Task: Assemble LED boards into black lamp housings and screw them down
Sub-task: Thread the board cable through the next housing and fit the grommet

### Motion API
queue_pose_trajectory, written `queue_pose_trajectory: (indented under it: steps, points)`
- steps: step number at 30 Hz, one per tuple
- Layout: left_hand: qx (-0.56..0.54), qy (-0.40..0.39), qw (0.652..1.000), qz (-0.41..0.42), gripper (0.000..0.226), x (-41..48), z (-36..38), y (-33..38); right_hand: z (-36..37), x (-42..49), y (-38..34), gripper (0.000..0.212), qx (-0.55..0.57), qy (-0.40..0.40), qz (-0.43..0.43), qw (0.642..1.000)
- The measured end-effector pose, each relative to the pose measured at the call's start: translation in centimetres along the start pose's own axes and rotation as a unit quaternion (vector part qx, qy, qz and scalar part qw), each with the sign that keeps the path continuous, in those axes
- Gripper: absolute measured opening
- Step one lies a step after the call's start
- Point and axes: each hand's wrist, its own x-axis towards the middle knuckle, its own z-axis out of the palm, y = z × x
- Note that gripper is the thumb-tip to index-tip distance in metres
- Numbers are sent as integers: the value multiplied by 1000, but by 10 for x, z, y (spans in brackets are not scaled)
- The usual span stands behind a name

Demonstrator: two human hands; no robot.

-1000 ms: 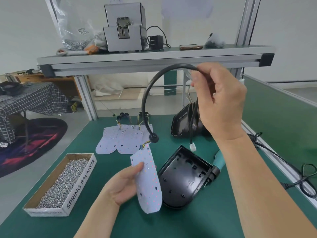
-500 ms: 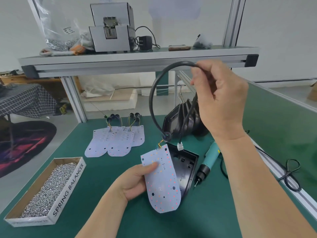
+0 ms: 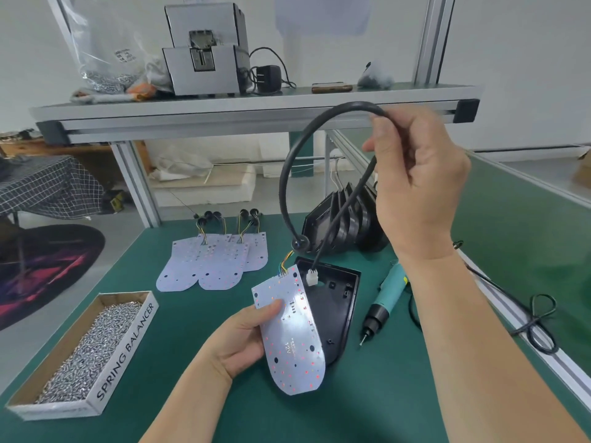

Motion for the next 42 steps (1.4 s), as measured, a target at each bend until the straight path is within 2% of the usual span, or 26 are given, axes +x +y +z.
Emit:
queue_pose_trajectory:
  steps: [2,10,16,19,22,24,30,33,36,38,40,41,42]
  points:
    - [-5,5,1000,2,20,-3,-1,-1,-2,0,4,16,0,10,6,1000]
    - [-21,28,999,16,26,-12,-7,-1,-10,3,10,16,-44,3,-47,998]
    - [7,13,1000,17,21,-21,-7,-1,-13,-2,8,12,-22,11,-35,999]
    - [17,19,1000,16,25,-22,-5,-4,-11,-4,3,20,-10,12,-48,999]
    - [22,19,999,15,25,-24,-3,-5,-12,-5,6,12,-31,2,-48,998]
    - [31,20,999,17,26,-24,-5,-4,-14,-3,8,17,-45,-12,-53,997]
    - [96,16,995,29,32,-31,-6,2,-6,0,-3,18,-38,-137,-79,987]
    - [90,6,994,56,33,-31,-3,10,3,-3,-10,16,23,-172,-32,984]
    - [67,0,995,80,25,-33,2,19,8,-9,-8,16,11,-331,43,942]
    - [37,-7,995,97,26,-35,3,24,12,-17,0,18,-48,-407,70,909]
    - [-20,-13,993,115,50,-36,3,26,14,-21,10,18,-104,-430,41,896]
    - [-47,-20,991,122,55,-36,2,26,14,-23,16,16,-91,-431,49,896]
    - [-70,-23,989,132,47,-37,4,27,15,-25,24,12,-35,-432,96,896]
